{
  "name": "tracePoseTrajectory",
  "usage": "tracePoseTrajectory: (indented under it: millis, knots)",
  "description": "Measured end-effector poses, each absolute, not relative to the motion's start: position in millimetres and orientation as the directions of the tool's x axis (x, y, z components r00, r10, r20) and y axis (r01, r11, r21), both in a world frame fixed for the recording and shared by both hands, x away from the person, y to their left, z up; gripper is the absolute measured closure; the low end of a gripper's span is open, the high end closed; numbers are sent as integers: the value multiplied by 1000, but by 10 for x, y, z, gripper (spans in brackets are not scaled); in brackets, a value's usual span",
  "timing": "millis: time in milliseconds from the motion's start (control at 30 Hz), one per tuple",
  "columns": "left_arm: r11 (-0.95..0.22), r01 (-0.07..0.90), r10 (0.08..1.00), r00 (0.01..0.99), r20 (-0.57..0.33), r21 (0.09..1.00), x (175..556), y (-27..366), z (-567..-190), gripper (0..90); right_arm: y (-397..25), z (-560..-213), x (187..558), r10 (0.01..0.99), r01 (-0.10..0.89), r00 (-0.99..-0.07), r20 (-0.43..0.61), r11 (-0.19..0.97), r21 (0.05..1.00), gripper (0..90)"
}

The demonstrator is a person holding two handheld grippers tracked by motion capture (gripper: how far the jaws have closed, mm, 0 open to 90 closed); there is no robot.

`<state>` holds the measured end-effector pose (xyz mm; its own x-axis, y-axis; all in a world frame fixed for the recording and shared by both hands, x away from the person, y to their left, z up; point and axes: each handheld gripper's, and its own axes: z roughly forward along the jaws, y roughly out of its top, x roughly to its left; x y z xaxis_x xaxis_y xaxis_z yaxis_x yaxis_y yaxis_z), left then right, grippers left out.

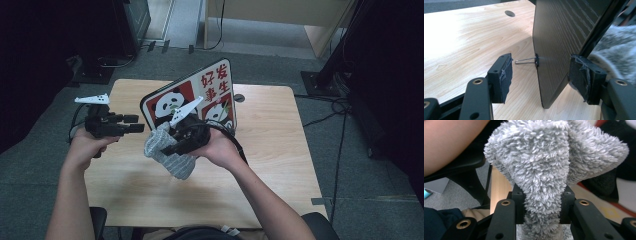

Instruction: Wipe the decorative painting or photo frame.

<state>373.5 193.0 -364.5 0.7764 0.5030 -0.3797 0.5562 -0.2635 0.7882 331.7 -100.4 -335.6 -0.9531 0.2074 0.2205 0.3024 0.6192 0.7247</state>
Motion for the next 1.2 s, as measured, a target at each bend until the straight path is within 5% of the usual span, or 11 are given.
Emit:
tracePoseTrajectory:
  millis: [733, 1200]
  knots:
    - [-224, 558, 538, 755, -376, 799, 3696, 2128, -3604, 358, -429, -2753, 3407, 106, 187, -982, 155, 632, 752, 663]
    - [-215, 556, 544, 751, -374, 803, 3679, 2154, -3594, 359, -499, -2785, 3657, 169, 268, -963, 209, 588, 763, 659]
